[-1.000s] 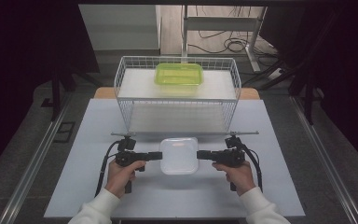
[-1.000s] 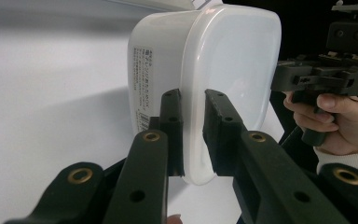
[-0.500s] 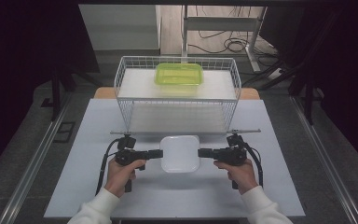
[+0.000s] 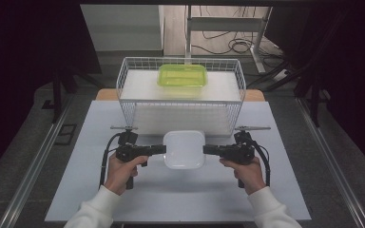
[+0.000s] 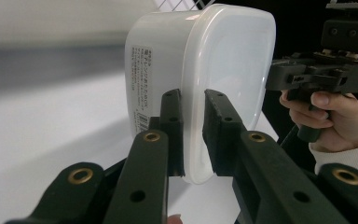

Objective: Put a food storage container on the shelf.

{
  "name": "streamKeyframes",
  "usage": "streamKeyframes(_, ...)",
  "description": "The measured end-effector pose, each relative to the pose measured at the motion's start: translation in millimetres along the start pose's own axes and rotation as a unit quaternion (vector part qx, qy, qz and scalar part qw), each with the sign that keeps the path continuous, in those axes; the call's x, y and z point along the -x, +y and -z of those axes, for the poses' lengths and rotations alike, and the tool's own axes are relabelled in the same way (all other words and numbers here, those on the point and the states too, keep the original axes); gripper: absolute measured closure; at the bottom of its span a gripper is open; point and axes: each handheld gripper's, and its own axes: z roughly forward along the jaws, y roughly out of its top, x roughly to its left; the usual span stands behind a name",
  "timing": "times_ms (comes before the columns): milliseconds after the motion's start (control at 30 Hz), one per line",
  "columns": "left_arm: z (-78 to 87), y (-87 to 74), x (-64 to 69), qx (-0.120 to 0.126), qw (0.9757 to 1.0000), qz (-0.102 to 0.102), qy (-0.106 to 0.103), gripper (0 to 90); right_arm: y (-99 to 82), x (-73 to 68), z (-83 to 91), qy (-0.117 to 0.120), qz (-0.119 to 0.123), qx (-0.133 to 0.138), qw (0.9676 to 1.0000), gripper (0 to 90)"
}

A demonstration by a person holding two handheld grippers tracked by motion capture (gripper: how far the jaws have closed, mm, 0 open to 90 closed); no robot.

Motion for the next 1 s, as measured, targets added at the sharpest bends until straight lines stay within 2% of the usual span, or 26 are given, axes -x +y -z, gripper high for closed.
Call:
streamKeyframes(67, 3.4, 9.8, 7.4, 0.003, 0.9999, -0.012, 0.002, 78.1, 7.7, -5.2, 6.0, 0.001, 0.009, 0.011, 0.9999, 80.2)
streamKeyframes(400, 15.5, 38.2, 28.9, 0.014, 0.9990, -0.042, 0.009, 78.2, 32.1, -18.0, 19.1, 0.006, 0.032, 0.034, 0.9989, 80.3)
streamKeyframes(633, 22.5, 50.1, 35.8, 0.018, 0.9986, -0.049, 0.011, 78.1, 43.3, -24.2, 22.5, 0.010, 0.035, 0.042, 0.9984, 80.3)
streamKeyframes(1000, 37.2, 74.2, 47.9, 0.032, 0.9972, -0.066, 0.014, 78.0, 70.4, -39.9, 28.6, 0.016, 0.055, 0.054, 0.9969, 80.4)
